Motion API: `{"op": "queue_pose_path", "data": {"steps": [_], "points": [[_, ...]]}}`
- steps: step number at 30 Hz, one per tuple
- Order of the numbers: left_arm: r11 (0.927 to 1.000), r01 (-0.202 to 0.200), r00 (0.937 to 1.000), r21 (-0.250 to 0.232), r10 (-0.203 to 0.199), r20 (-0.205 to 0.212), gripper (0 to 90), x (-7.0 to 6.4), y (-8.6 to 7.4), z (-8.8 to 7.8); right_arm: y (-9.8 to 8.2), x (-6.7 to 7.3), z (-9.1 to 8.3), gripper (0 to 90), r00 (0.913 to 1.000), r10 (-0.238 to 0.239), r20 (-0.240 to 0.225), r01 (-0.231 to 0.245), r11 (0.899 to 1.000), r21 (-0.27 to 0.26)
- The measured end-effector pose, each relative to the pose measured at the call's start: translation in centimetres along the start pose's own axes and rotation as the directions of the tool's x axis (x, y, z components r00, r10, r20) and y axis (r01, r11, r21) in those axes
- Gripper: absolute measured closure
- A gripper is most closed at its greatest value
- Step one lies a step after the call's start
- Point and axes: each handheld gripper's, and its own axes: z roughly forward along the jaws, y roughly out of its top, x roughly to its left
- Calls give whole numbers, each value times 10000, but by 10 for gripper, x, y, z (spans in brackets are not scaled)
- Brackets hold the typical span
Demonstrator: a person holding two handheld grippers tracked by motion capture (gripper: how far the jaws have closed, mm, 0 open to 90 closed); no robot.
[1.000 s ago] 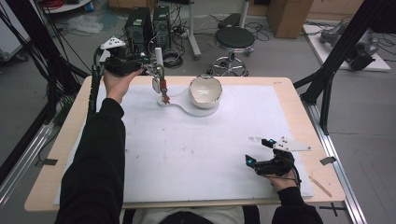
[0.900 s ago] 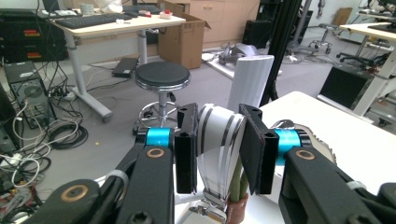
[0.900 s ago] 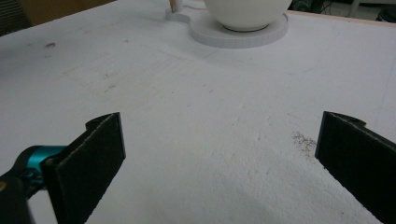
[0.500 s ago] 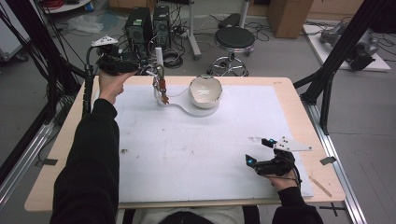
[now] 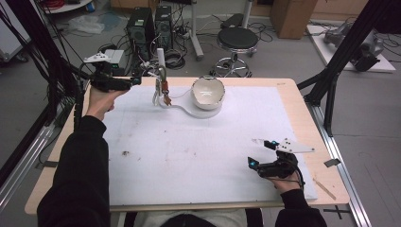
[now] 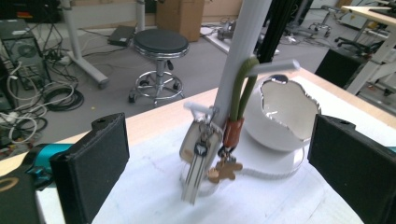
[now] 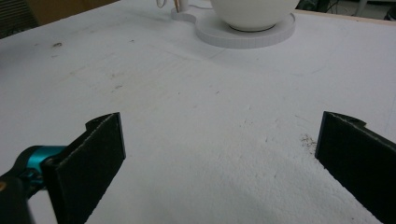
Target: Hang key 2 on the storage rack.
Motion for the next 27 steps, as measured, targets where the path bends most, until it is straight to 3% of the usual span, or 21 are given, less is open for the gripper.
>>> {"op": "queue_pose_path", "data": {"steps": [8,27], "points": [[9995,-283,9993,111,286,-255,58,-9,-11,-17,0,1,1,7,10000,-74,11,73,10000,59],[9987,-268,9994,423,277,-204,58,-23,-44,-41,0,1,2,7,9999,-121,74,120,9998,167]]}}
